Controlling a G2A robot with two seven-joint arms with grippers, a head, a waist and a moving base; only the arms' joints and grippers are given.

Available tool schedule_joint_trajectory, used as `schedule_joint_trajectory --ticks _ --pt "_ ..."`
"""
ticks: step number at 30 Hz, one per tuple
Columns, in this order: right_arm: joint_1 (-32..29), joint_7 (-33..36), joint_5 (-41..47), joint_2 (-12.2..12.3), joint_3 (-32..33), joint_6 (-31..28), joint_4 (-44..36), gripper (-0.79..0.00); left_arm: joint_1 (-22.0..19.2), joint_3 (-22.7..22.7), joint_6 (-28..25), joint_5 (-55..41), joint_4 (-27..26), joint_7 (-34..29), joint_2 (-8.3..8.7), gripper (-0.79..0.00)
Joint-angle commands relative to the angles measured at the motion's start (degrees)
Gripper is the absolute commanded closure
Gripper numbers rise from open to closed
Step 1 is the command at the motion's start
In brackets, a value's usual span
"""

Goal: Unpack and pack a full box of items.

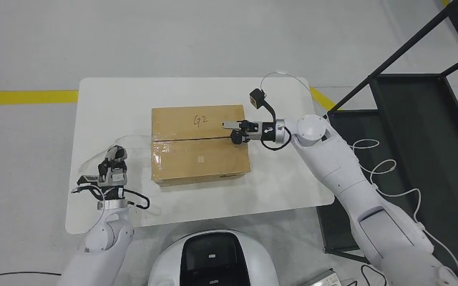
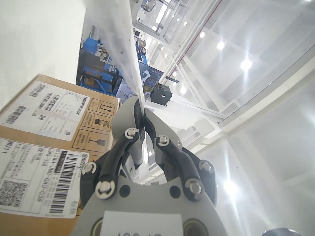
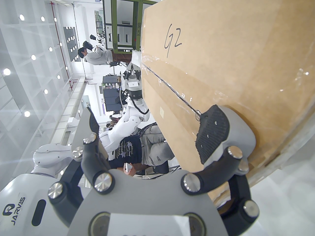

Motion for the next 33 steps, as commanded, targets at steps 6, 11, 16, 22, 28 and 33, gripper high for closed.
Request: schedule_joint_trajectory --ticks 6,11,16,22,28,33 --pt "0.0 0.0 0.0 0.0 0.0 0.0 0.0 -0.785 0.36 -0.88 2.69 11.99 -4.52 2.61 -0.33 0.0" --pt "0.0 0.0 0.0 0.0 0.0 0.0 0.0 -0.785 0.62 -0.55 6.0 21.36 -7.34 4.22 -0.65 0.0" --pt "0.0 0.0 0.0 0.0 0.0 0.0 0.0 -0.785 0.21 0.34 10.21 28.79 -8.12 5.92 -1.08 0.0" --pt "0.0 0.0 0.0 0.0 0.0 0.0 0.0 -0.785 -0.1 0.93 12.51 37.57 -9.45 6.96 -1.47 0.0" --pt "0.0 0.0 0.0 0.0 0.0 0.0 0.0 -0.785 -0.83 1.93 17.34 46.09 -10.58 7.49 -1.86 0.0" --pt "0.0 0.0 0.0 0.0 0.0 0.0 0.0 -0.785 -1.25 3.07 20.19 51.46 -11.4 7.24 -2.21 0.0"
